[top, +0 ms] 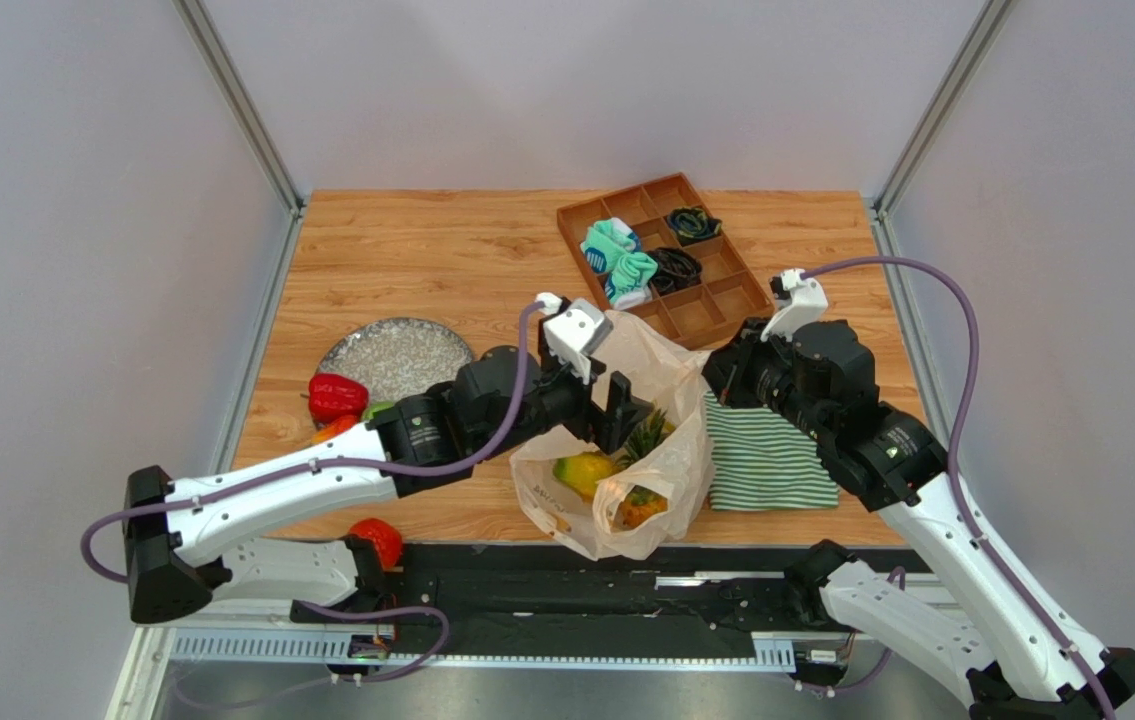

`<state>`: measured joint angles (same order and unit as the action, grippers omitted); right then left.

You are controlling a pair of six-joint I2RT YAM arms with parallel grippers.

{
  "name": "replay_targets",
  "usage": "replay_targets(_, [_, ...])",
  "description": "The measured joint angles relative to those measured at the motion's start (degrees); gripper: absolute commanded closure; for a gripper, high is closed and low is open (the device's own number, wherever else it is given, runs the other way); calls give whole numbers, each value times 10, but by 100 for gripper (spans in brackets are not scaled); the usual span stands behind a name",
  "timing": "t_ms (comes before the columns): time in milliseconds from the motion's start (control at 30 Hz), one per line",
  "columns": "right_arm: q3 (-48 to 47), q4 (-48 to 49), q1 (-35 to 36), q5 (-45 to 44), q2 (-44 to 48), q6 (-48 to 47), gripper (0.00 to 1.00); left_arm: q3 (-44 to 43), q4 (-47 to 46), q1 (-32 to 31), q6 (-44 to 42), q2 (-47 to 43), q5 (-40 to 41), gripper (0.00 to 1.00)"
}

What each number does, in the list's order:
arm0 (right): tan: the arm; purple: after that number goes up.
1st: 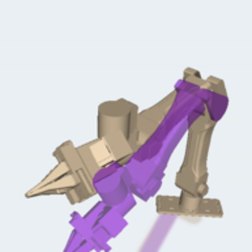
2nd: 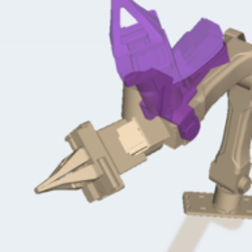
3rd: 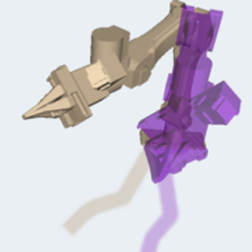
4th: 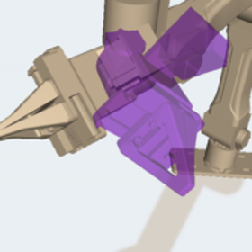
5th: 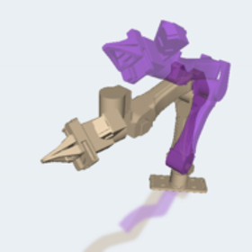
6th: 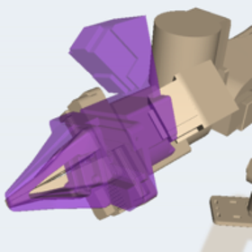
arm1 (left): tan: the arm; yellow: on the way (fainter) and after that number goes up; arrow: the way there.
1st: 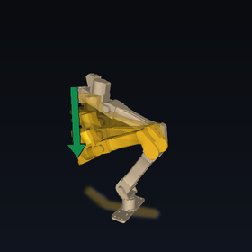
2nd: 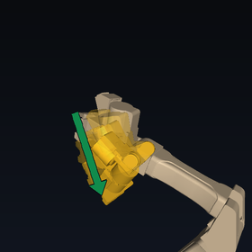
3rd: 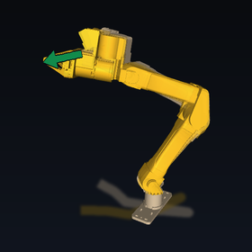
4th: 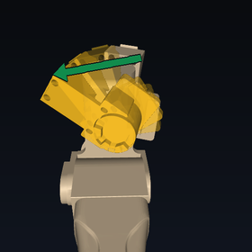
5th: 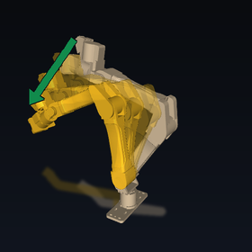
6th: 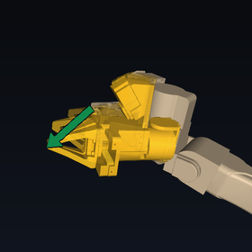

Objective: Place the fruits into the plastic bag

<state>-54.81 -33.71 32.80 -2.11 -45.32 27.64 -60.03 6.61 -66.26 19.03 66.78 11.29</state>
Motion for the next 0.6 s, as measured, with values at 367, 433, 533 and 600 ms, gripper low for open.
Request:
replay_targets(367, [0, 0, 0, 0, 0, 0, 100, 68, 77, 28, 32, -90, 62, 7])
replay_targets(433, [0, 0, 0, 0, -1, 0, 100, 87, 85, 35, 48, -99, 56, 9])
replay_targets(533, [0, 0, 0, 0, -2, 0, 100, 111, 91, 42, 68, -103, 46, 37])
replay_targets(600, [0, 1, 0, 0, -4, 0, 100, 123, 93, 49, 85, -97, 34, 75])
